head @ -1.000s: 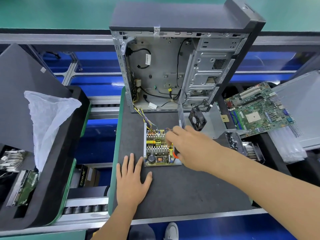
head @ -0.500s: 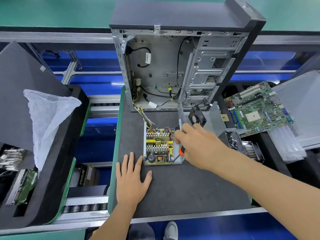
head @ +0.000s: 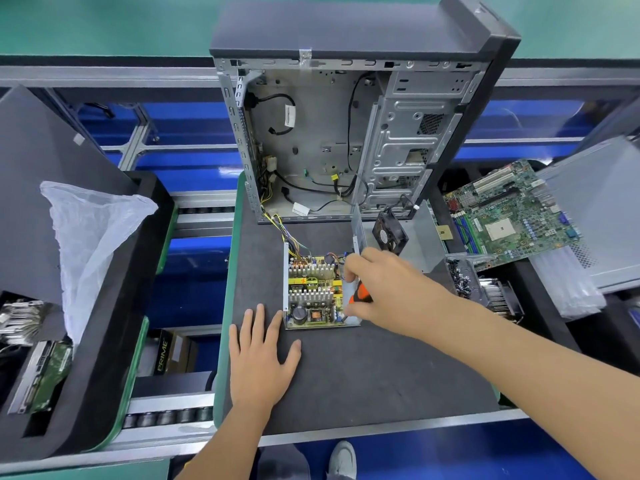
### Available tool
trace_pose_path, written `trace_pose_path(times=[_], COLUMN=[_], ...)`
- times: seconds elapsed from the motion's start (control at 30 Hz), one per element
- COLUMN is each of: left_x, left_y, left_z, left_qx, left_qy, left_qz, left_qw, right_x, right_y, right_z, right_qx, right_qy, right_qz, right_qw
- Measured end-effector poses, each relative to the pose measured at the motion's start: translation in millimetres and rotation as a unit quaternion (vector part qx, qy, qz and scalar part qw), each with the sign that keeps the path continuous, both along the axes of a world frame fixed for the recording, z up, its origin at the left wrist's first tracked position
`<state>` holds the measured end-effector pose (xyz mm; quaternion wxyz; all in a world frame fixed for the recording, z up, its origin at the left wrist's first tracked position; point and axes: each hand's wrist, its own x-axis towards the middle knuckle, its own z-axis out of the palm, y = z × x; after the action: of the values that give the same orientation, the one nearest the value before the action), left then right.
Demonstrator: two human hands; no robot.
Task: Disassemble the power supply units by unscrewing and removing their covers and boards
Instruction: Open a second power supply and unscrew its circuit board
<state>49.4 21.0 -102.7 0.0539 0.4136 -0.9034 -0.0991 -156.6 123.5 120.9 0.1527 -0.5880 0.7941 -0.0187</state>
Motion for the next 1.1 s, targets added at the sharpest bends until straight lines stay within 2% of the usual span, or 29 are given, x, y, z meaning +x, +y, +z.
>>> trace_pose_path(times=[0.13, 0.27, 0.47, 0.6, 0.67, 0.73, 0.83, 0.9, 1.0, 1.1], left_x=[0, 0, 1, 3, 6, 7, 0, -10, -19, -19], left_y=[0, 0, 1, 6, 11, 16, 31, 42, 52, 52], left_z=[0, 3, 7, 8, 10, 11, 21, 29, 33, 33], left_qx=[0.007, 0.011, 0.014, -0.002, -0.031, -0.027, 0.075, 0.109, 0.059, 0.066], left_qy=[-0.003, 0.004, 0.015, 0.109, 0.14, 0.156, 0.189, 0.225, 0.267, 0.265], left_qz=[0.0, -0.002, -0.005, 0.016, -0.014, -0.087, -0.125, -0.134, -0.162, -0.161], left_qw=[1.0, 1.0, 1.0, 0.994, 0.99, 0.984, 0.971, 0.959, 0.948, 0.948], right_x=[-2, -12, -25, -31, -32, -32, -30, -29, -27, -27], right_y=[-2, 2, 19, 27, 31, 36, 42, 45, 49, 54], right_z=[-3, -4, -6, -2, 0, -1, -8, -13, -17, -18], right_qx=[0.046, 0.029, -0.026, -0.047, -0.055, -0.066, -0.066, -0.064, -0.056, -0.051], right_qy=[0.088, 0.031, -0.01, -0.059, -0.087, -0.138, -0.213, -0.244, -0.273, -0.28], right_qz=[-0.022, -0.057, -0.124, -0.173, -0.194, -0.213, -0.24, -0.253, -0.263, -0.269], right_qw=[0.995, 0.997, 0.992, 0.982, 0.976, 0.965, 0.945, 0.934, 0.924, 0.92])
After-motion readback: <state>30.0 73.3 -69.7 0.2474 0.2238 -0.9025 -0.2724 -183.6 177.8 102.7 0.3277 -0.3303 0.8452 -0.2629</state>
